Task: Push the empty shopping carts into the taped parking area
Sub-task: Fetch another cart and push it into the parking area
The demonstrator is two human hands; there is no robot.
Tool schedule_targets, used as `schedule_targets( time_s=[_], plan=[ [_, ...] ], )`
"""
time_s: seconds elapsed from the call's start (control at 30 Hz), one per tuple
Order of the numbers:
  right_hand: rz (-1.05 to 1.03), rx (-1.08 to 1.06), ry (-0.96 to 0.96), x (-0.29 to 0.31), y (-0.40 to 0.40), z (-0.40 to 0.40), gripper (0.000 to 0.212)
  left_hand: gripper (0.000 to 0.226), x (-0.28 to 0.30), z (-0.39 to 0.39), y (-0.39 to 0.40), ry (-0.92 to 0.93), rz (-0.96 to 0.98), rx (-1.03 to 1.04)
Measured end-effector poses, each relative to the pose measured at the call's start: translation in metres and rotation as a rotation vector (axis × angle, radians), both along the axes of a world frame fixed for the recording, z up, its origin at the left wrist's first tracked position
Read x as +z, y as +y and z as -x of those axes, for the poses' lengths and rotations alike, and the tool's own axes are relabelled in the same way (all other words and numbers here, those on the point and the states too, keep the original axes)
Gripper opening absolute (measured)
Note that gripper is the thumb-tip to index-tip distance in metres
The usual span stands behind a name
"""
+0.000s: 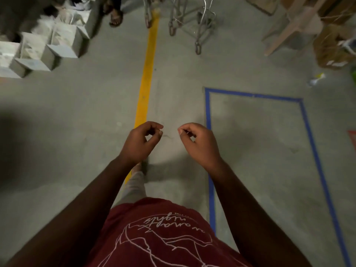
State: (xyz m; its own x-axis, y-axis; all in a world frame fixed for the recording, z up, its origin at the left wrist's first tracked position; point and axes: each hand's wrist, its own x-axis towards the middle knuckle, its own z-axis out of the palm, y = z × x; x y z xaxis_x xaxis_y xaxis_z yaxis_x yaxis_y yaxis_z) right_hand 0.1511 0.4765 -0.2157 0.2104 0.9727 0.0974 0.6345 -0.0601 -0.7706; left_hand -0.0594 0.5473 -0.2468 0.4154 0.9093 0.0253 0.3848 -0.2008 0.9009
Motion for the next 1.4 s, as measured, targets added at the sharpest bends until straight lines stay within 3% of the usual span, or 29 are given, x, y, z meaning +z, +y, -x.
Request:
schedule_targets(
  time_s=[0.13,0.43,0.73,1.03,1.4],
  plan=[
    [-0.042,-0.081,0.013,-0.004,0.101,-0.006,0.010,0.011,-0.009,-0.011,0.114,0.001,0.040,-0.073],
    [-0.100,-0.208,0.072,0.017,0.307,-0.036,0.011,0.008,0.033,-0.056,0.353,0.017,0.017,-0.222],
    [-0.117,-0.236,0.092,-0.003,0.535,-0.154,0.010,0.012,0.022,-0.181,0.585,0.024,-0.003,-0.222],
    [-0.124,-0.230,0.070,0.042,0.749,-0.289,0.009,0.011,0.053,-0.317,0.791,0.008,-0.022,-0.211],
    [-0.073,-0.377,0.029,0.032,1.000,-0.358,0.009,0.012,0.043,-0.416,1.066,-0.007,-0.026,-0.292]
  ],
)
